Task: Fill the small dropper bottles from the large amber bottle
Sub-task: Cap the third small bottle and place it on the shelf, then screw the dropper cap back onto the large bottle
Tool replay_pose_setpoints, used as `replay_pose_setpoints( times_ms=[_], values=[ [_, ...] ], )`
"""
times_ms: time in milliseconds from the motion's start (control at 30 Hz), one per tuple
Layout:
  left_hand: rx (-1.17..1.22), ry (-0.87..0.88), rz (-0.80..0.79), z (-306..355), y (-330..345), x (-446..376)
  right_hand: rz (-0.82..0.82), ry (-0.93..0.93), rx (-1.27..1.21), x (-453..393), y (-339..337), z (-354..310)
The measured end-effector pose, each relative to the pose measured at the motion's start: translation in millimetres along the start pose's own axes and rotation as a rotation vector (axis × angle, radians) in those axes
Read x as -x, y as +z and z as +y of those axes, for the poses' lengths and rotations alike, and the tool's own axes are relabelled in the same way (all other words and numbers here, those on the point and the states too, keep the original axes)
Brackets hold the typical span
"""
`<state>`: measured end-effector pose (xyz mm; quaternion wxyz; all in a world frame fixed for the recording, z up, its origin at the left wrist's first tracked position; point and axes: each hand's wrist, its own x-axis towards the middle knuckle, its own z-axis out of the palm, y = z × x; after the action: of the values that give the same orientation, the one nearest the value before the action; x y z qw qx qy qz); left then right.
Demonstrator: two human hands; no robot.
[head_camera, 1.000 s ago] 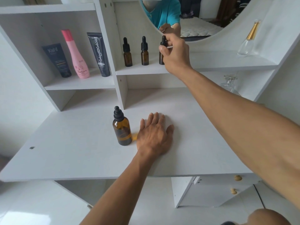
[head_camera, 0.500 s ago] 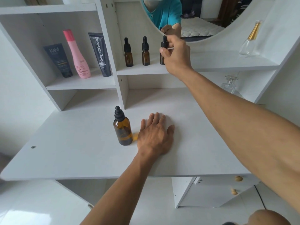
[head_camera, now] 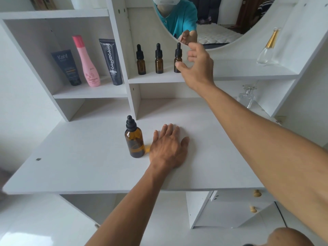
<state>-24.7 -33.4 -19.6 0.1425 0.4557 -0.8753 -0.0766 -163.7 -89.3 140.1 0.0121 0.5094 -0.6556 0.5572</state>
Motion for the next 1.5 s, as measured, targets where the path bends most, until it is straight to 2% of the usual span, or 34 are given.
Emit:
replay_pose_setpoints(
  times_ms=[200,600,733,900,1000,1100,1233,1367,1500],
  values=[
    [0.036,0.008,0.007,-1,-4,2,0.059,0.018,-0.071,57,-22,11],
    [0.342,0.007,0.131,-3,-25,52,-0.225,0.291,-0.150,182,-36,38],
    [0.437,-0.017,0.317,-13,-43,85,-0.274,0.277,-0.188,192,-28,21],
    [0.532,-0.193,0.560,-35,-66,115,-0.321,0.173,-0.235,186,-15,-17],
    [0.512,-0.302,0.677,-55,-74,114,-0.367,0.079,-0.228,178,-8,-37],
    [0.537,-0.391,0.588,-70,-77,105,-0.430,-0.012,-0.192,169,-1,-53],
    [0.682,-0.299,0.426,-73,-77,91,-0.542,-0.072,-0.151,158,7,-67],
    [0.725,-0.236,0.388,-73,-77,82,-0.622,-0.097,-0.100,154,14,-70],
    [0.688,-0.222,0.383,-75,-74,80,-0.632,-0.104,-0.070,153,18,-67]
  ],
)
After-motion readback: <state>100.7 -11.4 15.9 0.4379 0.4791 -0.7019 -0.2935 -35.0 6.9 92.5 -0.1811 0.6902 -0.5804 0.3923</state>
